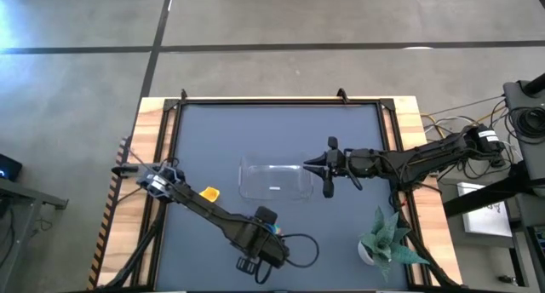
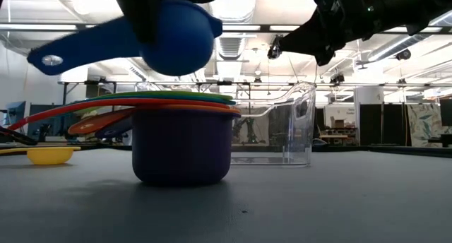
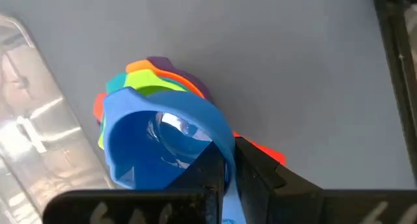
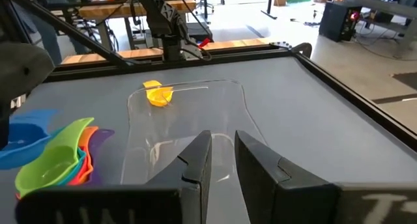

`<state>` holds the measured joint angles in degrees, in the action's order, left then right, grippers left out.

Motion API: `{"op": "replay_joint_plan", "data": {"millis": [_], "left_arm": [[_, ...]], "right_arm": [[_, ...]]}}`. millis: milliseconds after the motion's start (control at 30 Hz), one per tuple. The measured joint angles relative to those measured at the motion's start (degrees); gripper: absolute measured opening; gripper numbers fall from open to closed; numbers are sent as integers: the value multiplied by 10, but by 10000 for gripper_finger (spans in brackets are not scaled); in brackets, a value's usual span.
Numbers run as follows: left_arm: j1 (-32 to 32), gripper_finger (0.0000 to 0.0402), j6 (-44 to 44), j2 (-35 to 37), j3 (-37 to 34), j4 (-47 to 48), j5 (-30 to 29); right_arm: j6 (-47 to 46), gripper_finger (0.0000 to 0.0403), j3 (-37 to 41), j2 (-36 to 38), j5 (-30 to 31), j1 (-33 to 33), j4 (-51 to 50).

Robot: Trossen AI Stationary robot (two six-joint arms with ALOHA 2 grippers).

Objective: Nest measuring cups in basket
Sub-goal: Stack the blue measuring cup on top of the green measuring cup

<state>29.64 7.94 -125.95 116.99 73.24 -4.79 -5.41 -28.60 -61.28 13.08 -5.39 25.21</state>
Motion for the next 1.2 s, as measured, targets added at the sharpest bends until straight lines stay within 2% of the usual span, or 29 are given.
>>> {"op": "replay_joint_plan", "data": {"millis": [500,600,1000,1200], "left_arm": [[-7,14,3,2,-1,-1,6],[-10,18,3,2,-1,-2,-10],[-19,96,-12,6,-2,-2,-23],[-19,118,-7,13,-17,-6,-41]], "right_arm": [[-1,57,0,0,0,0,0],[-1,57,0,0,0,0,0],[-2,57,0,0,0,0,0],[-1,57,0,0,0,0,-1]]}}
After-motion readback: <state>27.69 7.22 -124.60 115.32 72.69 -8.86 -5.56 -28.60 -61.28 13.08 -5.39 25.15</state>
